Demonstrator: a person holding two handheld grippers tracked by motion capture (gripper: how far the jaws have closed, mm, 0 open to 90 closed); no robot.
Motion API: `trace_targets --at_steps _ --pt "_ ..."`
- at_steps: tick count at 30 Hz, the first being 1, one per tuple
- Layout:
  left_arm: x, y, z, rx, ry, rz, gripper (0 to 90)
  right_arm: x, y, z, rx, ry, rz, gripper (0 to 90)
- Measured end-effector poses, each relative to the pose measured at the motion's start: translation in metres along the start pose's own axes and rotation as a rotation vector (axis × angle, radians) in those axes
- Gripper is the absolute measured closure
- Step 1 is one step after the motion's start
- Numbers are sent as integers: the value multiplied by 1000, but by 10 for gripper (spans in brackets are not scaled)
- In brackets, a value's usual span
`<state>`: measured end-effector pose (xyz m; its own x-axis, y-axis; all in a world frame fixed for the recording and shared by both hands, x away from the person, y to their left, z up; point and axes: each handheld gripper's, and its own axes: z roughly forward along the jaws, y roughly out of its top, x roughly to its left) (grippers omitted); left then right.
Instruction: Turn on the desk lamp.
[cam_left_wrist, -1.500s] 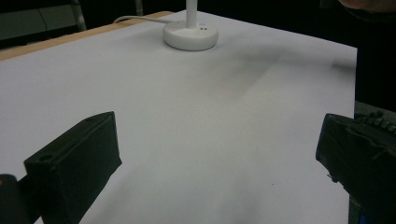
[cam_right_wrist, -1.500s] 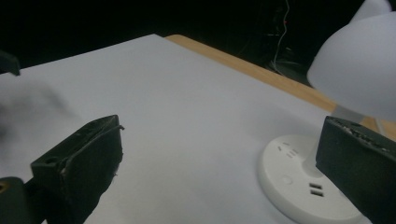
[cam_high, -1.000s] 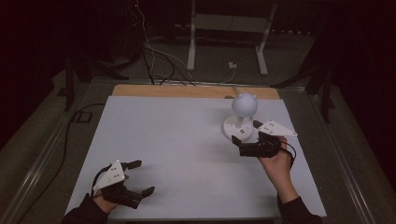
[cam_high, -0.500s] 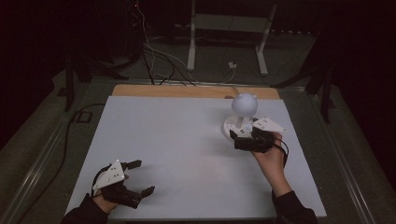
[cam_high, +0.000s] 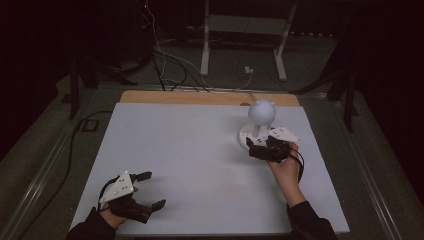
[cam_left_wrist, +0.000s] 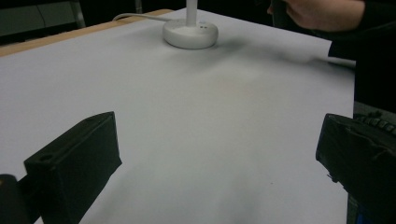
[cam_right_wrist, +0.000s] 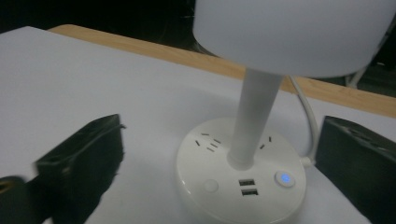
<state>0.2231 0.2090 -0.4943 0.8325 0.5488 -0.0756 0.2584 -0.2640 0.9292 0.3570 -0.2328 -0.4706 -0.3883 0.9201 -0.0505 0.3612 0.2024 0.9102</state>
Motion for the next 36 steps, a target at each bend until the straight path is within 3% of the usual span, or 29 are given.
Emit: trace_targets --at_steps 4,8,14,22,31,36 --pt "0 0 0 3 0 2 2 0 -4 6 14 -16 5 35" --pt "0 0 0 3 -2 1 2 -1 -6 9 25 -24 15 98" --pt "0 0 0 0 -1 -4 2 -1 -7 10 44 -53 45 313" --pt "0 0 -1 -2 -4 -4 2 1 -9 14 48 -61 29 548" --pt "0 0 0 5 -6 -3 2 3 -10 17 66 -76 5 708" --pt "0 0 0 3 -6 -5 2 6 -15 23 109 -93 -9 853"
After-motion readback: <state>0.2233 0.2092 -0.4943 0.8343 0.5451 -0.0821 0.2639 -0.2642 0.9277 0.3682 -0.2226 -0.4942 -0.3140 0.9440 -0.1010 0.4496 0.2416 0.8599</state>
